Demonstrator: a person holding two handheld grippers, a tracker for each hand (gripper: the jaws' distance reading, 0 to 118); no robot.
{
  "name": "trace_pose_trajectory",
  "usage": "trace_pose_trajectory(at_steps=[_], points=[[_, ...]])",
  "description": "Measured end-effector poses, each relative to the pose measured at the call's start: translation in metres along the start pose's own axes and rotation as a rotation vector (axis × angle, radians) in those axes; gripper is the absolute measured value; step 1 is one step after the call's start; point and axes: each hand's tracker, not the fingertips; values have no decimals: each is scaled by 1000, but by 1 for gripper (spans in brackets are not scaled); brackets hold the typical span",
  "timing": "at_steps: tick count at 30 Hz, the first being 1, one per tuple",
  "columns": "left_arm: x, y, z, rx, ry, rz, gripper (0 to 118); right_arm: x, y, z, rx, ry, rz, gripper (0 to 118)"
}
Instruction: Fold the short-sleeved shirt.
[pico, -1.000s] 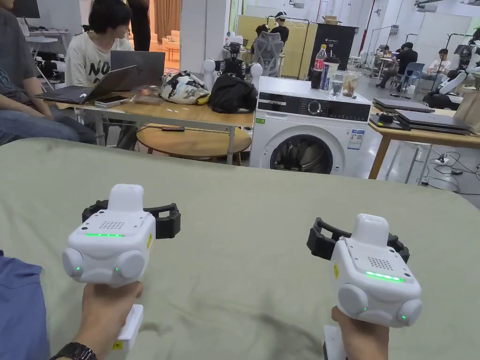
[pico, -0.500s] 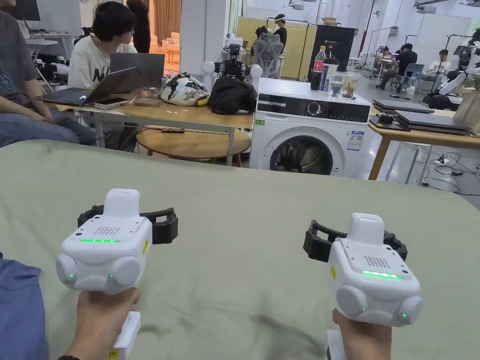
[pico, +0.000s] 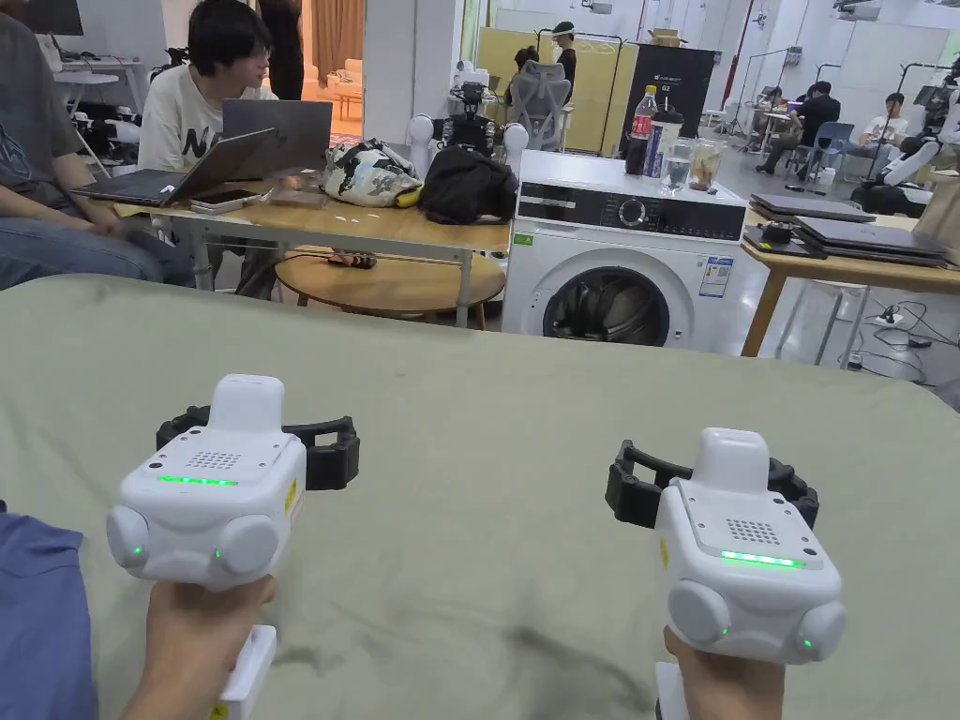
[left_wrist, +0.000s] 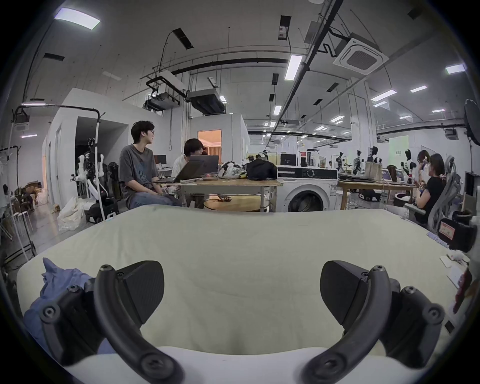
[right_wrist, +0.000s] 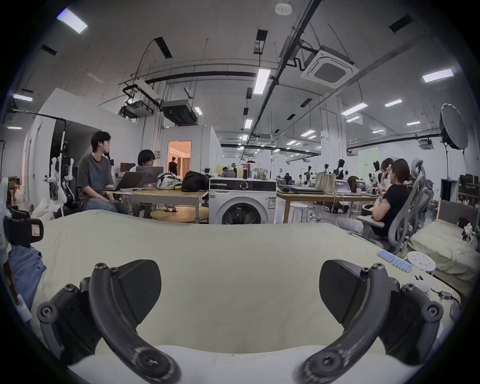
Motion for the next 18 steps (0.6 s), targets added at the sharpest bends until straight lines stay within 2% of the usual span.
trace_pose_trajectory(at_steps=[8,18], points=[[6,0,5,8,13,-26,117,1,-1,0,-12,0,-20,118],[11,4,13,15,9,-57,117,-4,-2,9,-23,4,17,118]])
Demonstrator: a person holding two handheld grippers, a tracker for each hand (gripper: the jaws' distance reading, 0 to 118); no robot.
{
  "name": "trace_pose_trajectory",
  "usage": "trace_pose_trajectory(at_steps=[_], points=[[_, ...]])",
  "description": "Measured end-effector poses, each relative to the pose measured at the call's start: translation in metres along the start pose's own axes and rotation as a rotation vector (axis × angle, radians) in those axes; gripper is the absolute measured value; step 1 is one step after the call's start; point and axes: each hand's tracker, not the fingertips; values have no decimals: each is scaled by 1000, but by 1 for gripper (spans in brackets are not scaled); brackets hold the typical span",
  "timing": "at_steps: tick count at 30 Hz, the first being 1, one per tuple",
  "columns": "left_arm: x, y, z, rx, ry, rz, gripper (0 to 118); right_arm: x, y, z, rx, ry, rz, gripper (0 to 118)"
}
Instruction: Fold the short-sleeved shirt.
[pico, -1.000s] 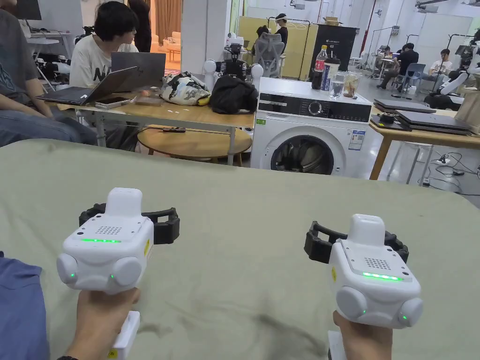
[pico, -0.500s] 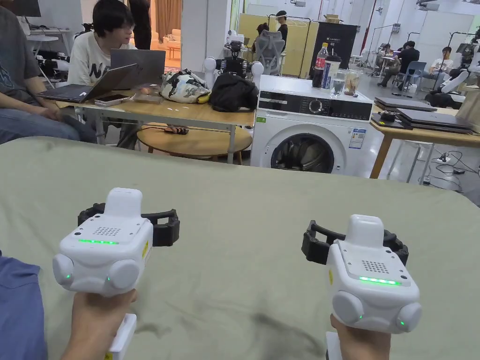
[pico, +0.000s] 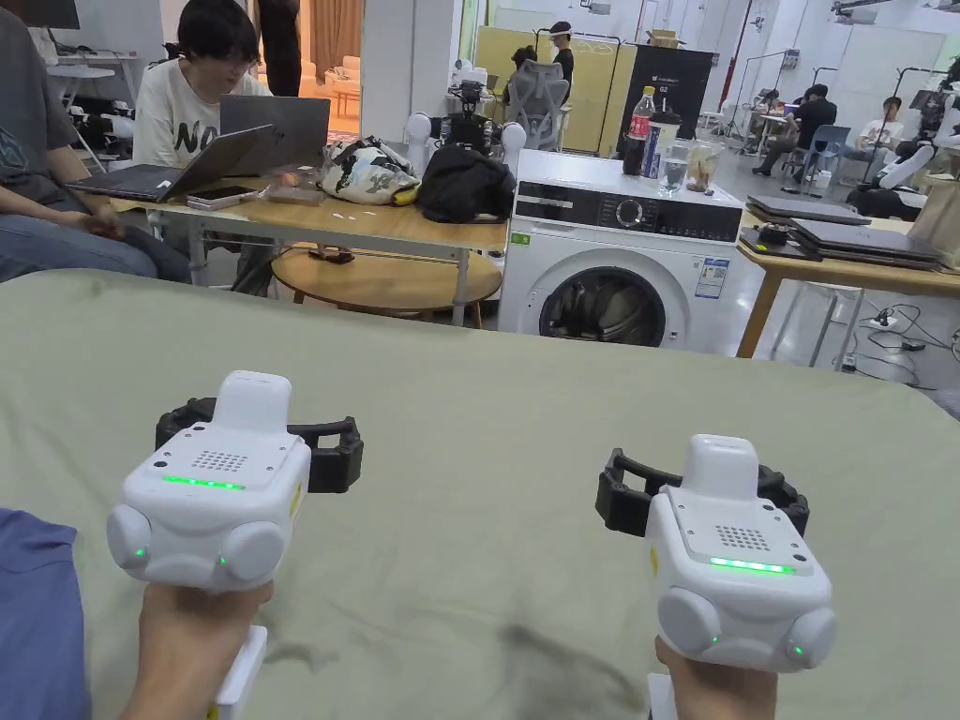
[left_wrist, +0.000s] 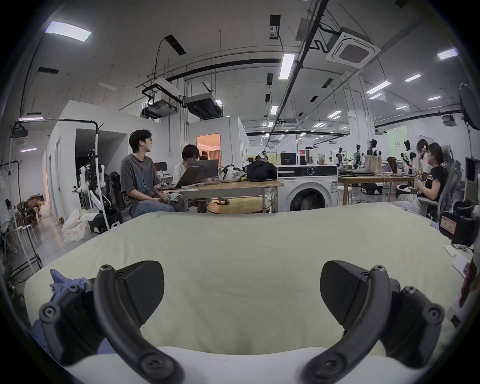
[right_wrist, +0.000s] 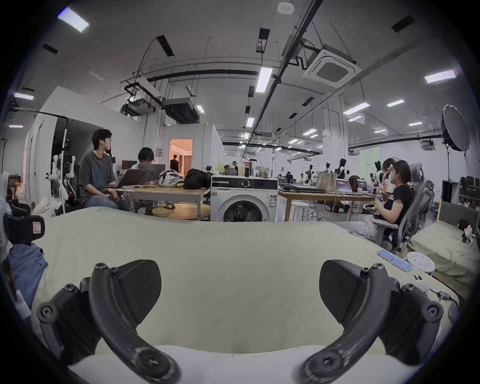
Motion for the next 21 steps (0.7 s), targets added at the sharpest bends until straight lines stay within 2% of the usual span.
trace_pose_trajectory(at_steps=[3,21], points=[[1,-1,2,0,-4,4,117,-1,-4,-1,-4,-27,15,118],[-2,-1,4,32,4,15,117,2,2,4,16,-5,-2,118]])
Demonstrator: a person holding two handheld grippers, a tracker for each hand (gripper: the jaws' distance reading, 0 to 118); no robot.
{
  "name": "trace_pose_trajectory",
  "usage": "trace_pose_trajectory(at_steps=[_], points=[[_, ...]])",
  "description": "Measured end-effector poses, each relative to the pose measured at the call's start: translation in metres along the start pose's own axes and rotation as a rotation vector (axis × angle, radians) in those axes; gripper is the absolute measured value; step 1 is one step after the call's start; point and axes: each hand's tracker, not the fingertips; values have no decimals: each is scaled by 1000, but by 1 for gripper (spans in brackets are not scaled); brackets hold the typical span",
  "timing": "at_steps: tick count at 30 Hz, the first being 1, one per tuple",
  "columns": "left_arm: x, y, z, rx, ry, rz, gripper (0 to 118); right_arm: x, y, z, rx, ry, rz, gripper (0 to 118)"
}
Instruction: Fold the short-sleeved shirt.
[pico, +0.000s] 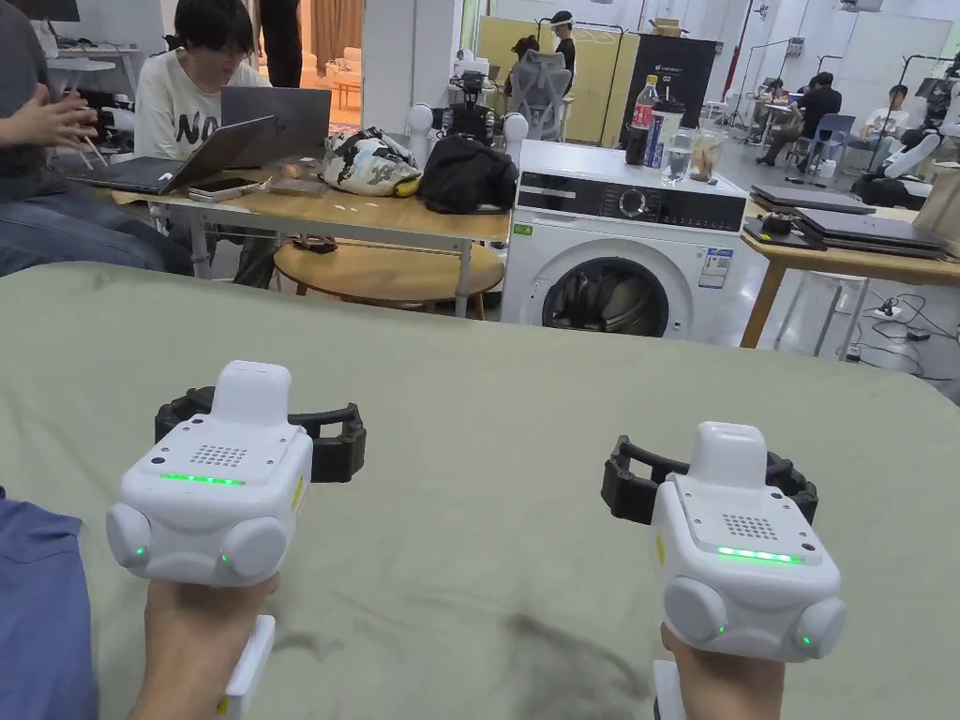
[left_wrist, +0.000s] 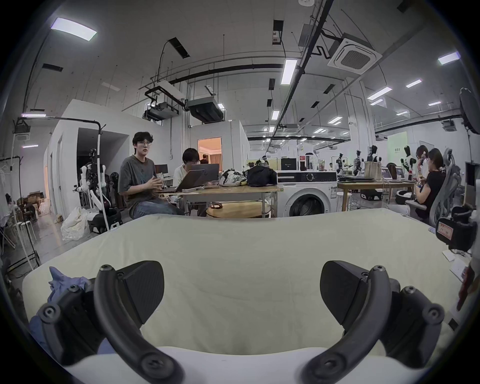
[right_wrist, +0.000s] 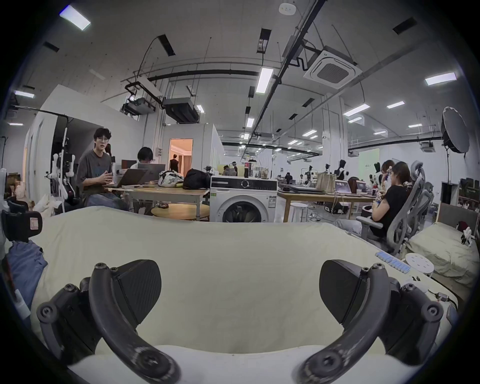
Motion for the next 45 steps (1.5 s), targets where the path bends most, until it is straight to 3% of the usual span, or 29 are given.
trace_pose_trajectory(at_steps=[45], points=[[0,3,6,6,-17,-12,117,-9,-3,1,-13,7,9,118]])
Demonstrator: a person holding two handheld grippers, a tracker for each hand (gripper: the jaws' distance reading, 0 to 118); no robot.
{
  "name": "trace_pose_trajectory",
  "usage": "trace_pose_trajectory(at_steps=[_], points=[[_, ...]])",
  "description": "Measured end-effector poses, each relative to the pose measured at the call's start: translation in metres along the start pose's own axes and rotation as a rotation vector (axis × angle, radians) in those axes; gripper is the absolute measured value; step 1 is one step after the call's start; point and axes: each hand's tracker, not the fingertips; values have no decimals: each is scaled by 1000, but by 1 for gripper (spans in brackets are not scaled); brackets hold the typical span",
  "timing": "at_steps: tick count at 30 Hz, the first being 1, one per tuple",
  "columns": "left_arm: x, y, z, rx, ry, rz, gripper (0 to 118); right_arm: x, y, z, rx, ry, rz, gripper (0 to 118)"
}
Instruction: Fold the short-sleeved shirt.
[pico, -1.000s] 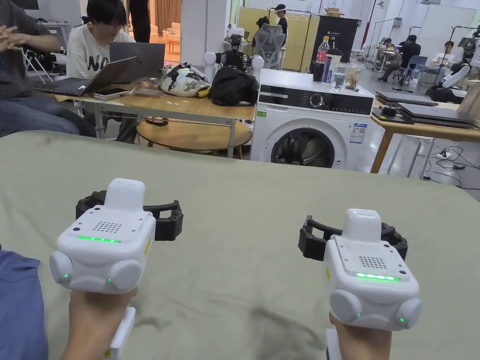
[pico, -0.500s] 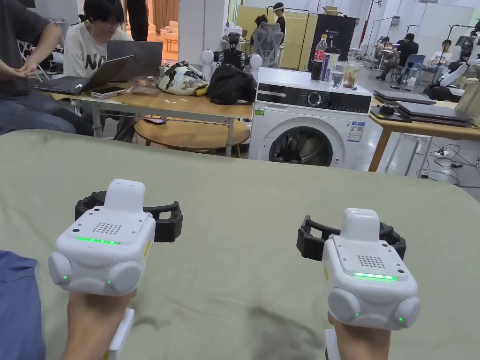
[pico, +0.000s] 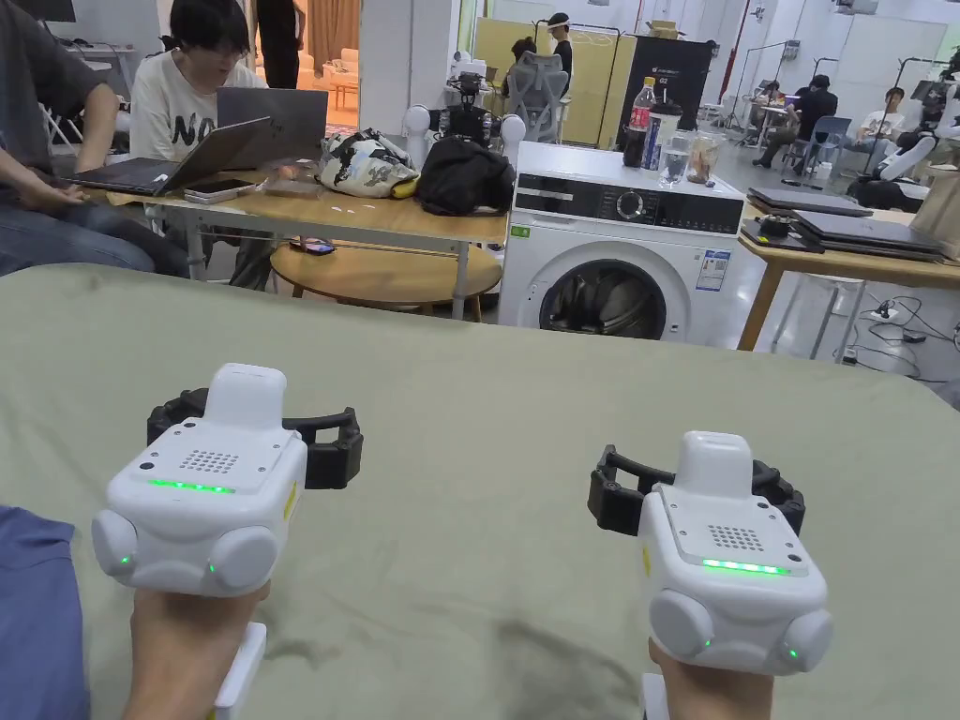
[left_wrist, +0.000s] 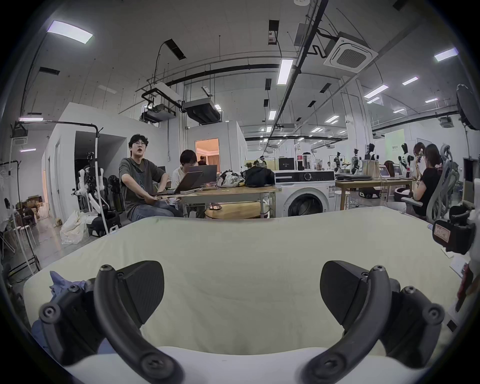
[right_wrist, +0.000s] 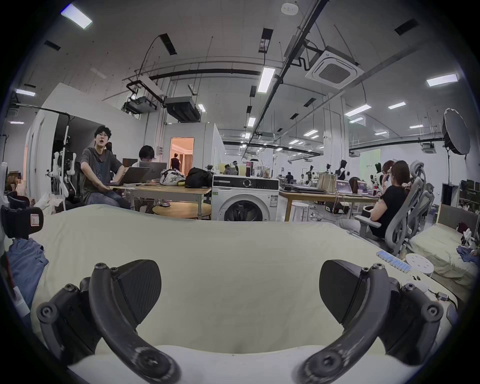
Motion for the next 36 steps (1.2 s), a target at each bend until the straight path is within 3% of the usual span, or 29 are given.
trace_pose_trajectory(at_steps=[8,10,12,13,14,15,17,19,26,36], points=[[-1,-4,5,14,-38,36,117,-3,2,9,36,-1,-6,118],[-1,-4,9,30,-68,58,111,-5,2,11,55,-7,-6,106],[1,-4,10,27,-70,56,77,-6,5,10,35,-22,-9,48],[3,-3,9,16,-54,39,49,-5,5,9,28,-31,-19,23],[6,-5,8,0,-9,7,6,-4,3,10,36,-26,-40,4],[7,-6,10,54,-12,7,0,-3,3,12,40,-25,-44,0],[3,-9,15,57,-50,26,0,-3,2,13,42,-31,-40,0],[7,-8,17,49,8,-15,0,-5,2,15,41,-34,-22,0],[-30,0,21,-43,27,55,0,-25,10,13,-2,10,-36,0],[-157,-4,62,-283,192,134,0,-153,23,26,-6,283,39,0]])
